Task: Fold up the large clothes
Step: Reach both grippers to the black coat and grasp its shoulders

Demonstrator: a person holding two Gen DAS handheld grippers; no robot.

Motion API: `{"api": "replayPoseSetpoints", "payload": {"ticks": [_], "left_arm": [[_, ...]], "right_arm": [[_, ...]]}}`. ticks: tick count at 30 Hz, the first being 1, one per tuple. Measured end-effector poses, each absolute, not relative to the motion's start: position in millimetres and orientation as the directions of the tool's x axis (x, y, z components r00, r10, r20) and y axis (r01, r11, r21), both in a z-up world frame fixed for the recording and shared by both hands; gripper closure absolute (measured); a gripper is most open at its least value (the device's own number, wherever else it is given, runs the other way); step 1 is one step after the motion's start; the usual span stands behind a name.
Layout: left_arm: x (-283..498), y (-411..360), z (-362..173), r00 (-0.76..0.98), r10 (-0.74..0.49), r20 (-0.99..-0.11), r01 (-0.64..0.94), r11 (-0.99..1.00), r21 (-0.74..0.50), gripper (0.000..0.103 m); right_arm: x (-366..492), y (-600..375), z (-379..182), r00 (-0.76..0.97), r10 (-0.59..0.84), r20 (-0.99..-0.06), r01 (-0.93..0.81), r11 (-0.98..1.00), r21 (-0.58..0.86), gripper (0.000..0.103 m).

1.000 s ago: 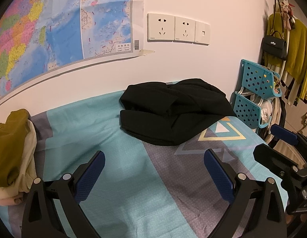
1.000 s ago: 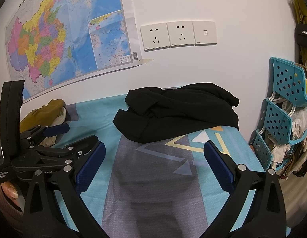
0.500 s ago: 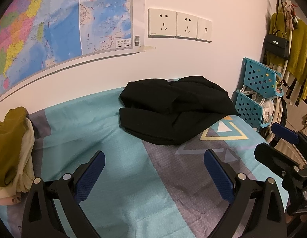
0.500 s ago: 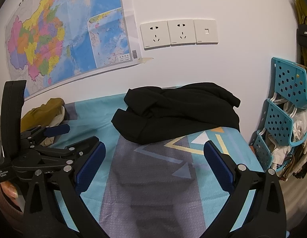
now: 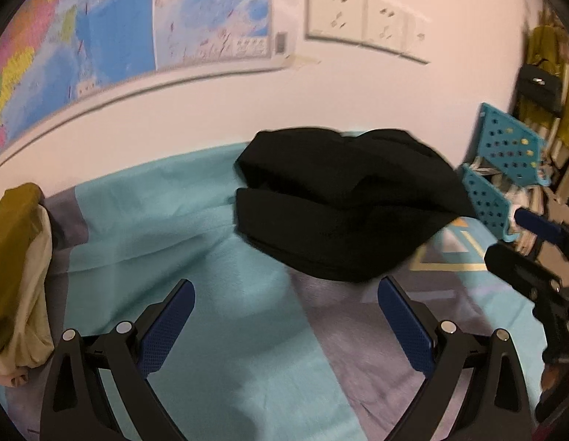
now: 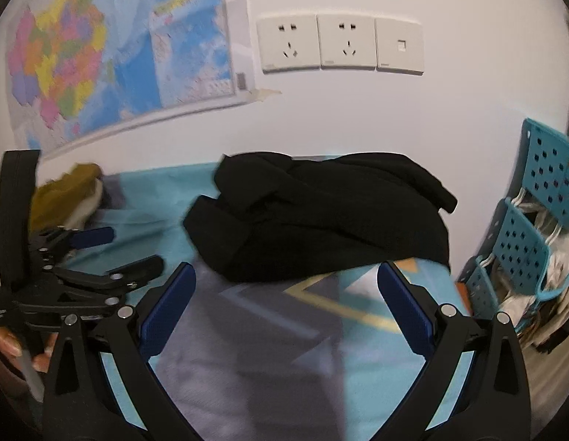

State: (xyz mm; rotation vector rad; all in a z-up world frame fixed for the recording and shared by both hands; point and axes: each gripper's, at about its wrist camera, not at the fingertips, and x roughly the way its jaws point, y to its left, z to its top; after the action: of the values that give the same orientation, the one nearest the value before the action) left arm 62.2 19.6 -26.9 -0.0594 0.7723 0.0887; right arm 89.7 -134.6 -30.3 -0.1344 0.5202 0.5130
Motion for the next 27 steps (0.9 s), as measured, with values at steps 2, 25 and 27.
{"api": "replayPoseSetpoints", "payload": {"ticks": [2,25,27], "left_arm": [[71,24,-31,0.709,0.058,-0.703,-0.104,0.994,-0.023,0.007],[127,62,-68,0.633,0.034,-0.774,-0.146,0.986,-0.075,0.007],[132,63,-68,0.630,0.035,-0.775,-0.139,0.988,-0.068,0.007]], "right_arm": [[108,-126,-33,0.741,0.418,-0.526,-0.507,0.861,-0.031,0.006],[218,-107,11,0.630,0.472,-0.617,-0.675,0.726,-0.133,0.056],[220,-95,5,0.616,0.463,-0.637,-0.695,0.700,-0.163,0.041]]}}
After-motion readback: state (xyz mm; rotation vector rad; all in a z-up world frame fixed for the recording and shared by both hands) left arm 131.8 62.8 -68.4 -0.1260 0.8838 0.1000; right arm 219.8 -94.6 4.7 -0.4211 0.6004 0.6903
